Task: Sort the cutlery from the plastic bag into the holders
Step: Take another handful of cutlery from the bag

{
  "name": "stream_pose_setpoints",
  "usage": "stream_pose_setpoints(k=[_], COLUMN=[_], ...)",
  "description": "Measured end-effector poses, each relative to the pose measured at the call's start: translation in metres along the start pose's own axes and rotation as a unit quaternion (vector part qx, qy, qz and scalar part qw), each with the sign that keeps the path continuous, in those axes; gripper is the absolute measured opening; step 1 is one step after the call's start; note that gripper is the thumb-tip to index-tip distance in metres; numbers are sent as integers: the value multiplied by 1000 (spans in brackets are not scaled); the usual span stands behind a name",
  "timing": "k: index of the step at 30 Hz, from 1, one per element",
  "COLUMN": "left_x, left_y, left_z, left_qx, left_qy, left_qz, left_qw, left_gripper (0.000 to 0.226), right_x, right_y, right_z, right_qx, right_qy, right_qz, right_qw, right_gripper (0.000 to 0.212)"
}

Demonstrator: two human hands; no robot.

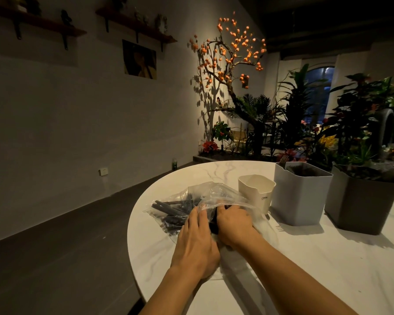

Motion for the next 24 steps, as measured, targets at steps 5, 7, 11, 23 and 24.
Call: stream_pose_setpoints(k=[5,7,11,23,24], left_x=[3,4,6,8,8], left_y=[3,3,5,23,28], left_z=[3,3,4,12,14], left_qx=[-34,-48,-87,-213,-218], left_qy=[14,18,24,5,-8], left_qz=[5,2,-5,14,18], left_qw=[999,999,996,977,976], left_gripper=[77,77,72,75,75], right_x=[4,7,15,57,61], right_y=[5,9,14,36,40], right_z=[1,6,12,40,43], right_qx=[4,-6,-25,-19,-15], right_qy=[15,3,-23,-95,-105], right_qz=[12,19,37,67,72], right_qw=[1000,1000,999,993,992], right_gripper=[66,66,65,53,48])
Point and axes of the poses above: each hand's wrist, its own x-axis away from the middle knuckle, its own z-axis out of the back of the hand, y = z × x, the point moved 1 cm from there along -x, towards the middle knuckle, and after that the axes turned 5 degrees about -y, right-handed, at the moved point
